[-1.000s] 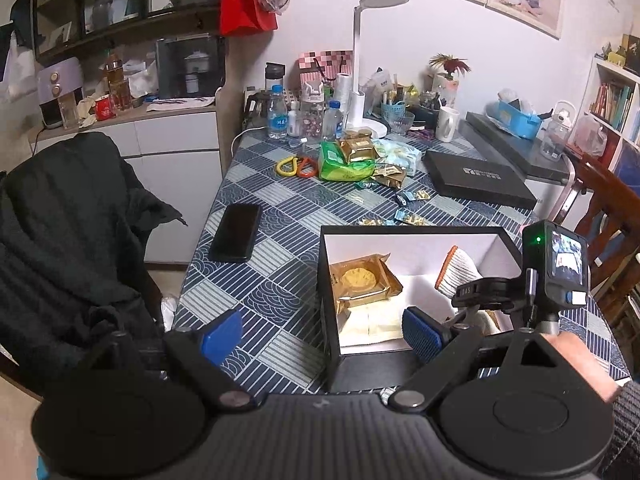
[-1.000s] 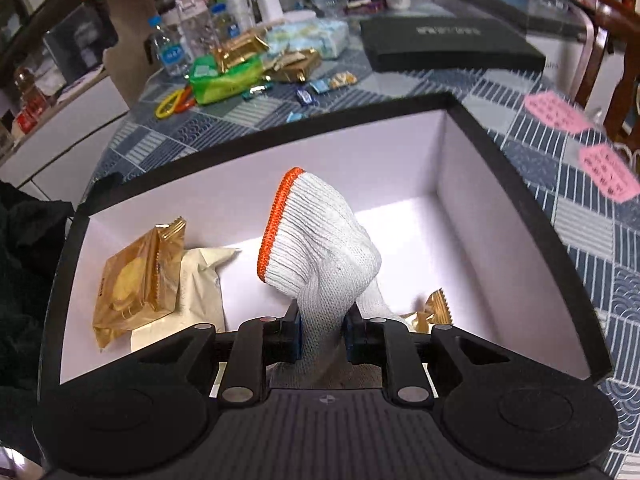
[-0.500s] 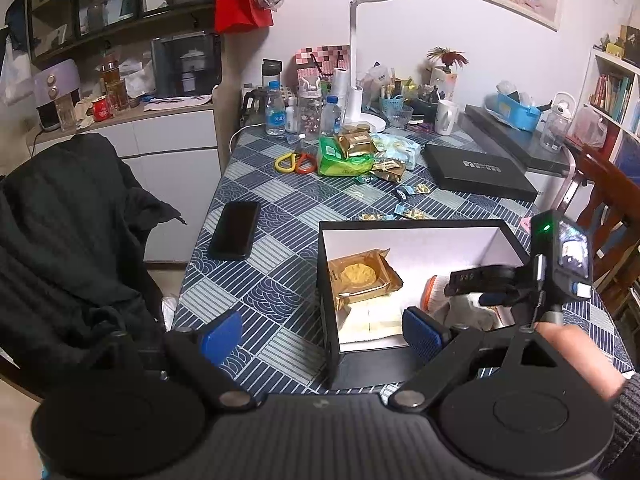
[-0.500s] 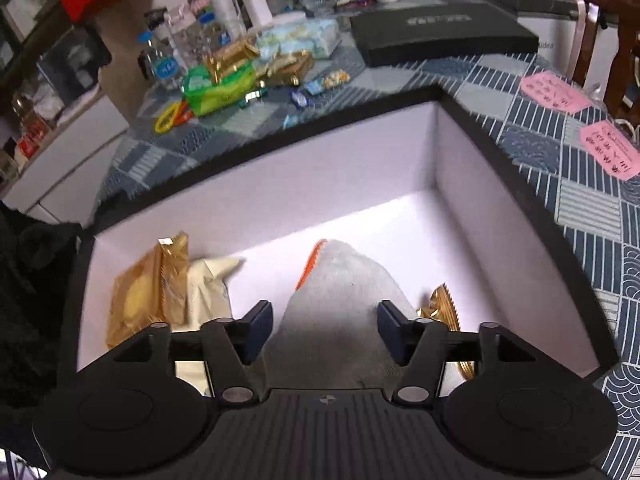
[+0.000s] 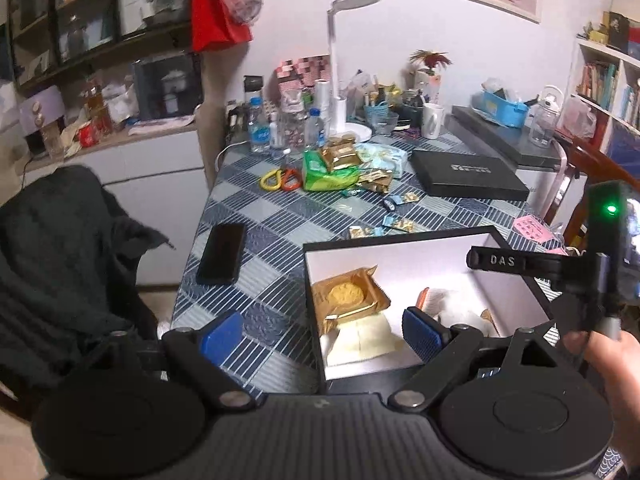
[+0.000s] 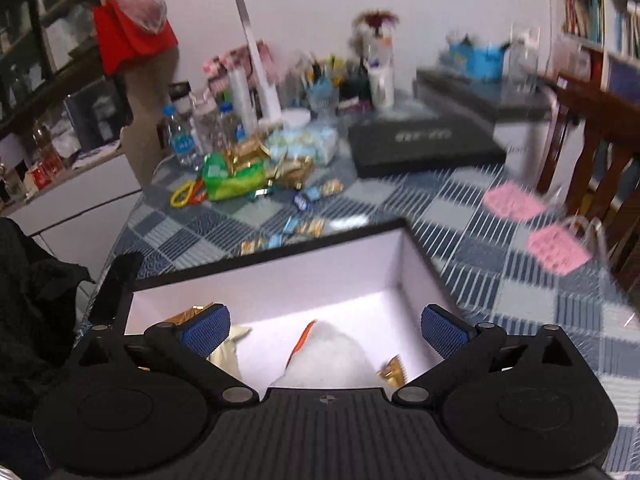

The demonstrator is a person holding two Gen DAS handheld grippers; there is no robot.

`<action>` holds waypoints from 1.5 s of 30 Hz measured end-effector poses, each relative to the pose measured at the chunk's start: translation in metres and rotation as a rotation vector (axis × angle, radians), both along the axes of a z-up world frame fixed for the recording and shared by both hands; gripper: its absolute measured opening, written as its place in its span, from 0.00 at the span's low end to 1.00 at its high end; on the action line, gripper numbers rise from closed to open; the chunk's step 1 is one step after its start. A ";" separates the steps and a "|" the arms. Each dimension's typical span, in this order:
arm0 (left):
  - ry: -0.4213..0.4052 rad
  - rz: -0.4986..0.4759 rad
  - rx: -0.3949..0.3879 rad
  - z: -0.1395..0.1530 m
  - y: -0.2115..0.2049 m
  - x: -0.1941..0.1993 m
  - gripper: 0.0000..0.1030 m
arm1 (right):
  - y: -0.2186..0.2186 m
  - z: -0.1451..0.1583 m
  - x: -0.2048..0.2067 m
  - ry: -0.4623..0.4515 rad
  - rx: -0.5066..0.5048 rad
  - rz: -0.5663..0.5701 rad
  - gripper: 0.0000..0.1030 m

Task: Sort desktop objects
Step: 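Lower the glove into the white box and open the right gripper, then move the left gripper to the gold-wrapped packet beside the green pack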

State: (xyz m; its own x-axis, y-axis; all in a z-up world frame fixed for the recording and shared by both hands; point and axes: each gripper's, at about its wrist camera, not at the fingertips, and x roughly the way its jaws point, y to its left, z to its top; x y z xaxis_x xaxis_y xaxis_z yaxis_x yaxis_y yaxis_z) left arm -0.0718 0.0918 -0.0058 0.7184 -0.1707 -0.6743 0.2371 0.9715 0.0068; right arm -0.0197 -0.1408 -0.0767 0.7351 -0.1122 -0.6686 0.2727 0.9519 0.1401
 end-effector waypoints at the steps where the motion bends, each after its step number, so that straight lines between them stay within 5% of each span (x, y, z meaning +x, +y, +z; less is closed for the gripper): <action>1: 0.011 -0.017 -0.003 0.000 -0.003 0.005 1.00 | 0.001 0.004 -0.004 -0.010 -0.019 -0.003 1.00; 8: 0.030 -0.019 -0.079 0.002 -0.014 0.039 1.00 | 0.010 0.020 -0.023 -0.062 -0.166 -0.007 1.00; 14: -0.009 0.007 -0.052 0.010 -0.034 0.074 1.00 | 0.010 0.032 -0.033 -0.116 -0.231 0.039 1.00; 21: -0.076 0.016 0.081 0.014 -0.071 0.115 1.00 | -0.002 0.034 -0.032 -0.139 -0.217 0.094 1.00; 36: -0.092 0.024 0.109 0.018 -0.128 0.222 1.00 | -0.026 0.028 -0.016 -0.140 -0.145 0.199 1.00; 45: -0.054 0.047 0.124 -0.007 -0.163 0.281 1.00 | -0.046 0.028 0.006 -0.140 -0.110 0.215 1.00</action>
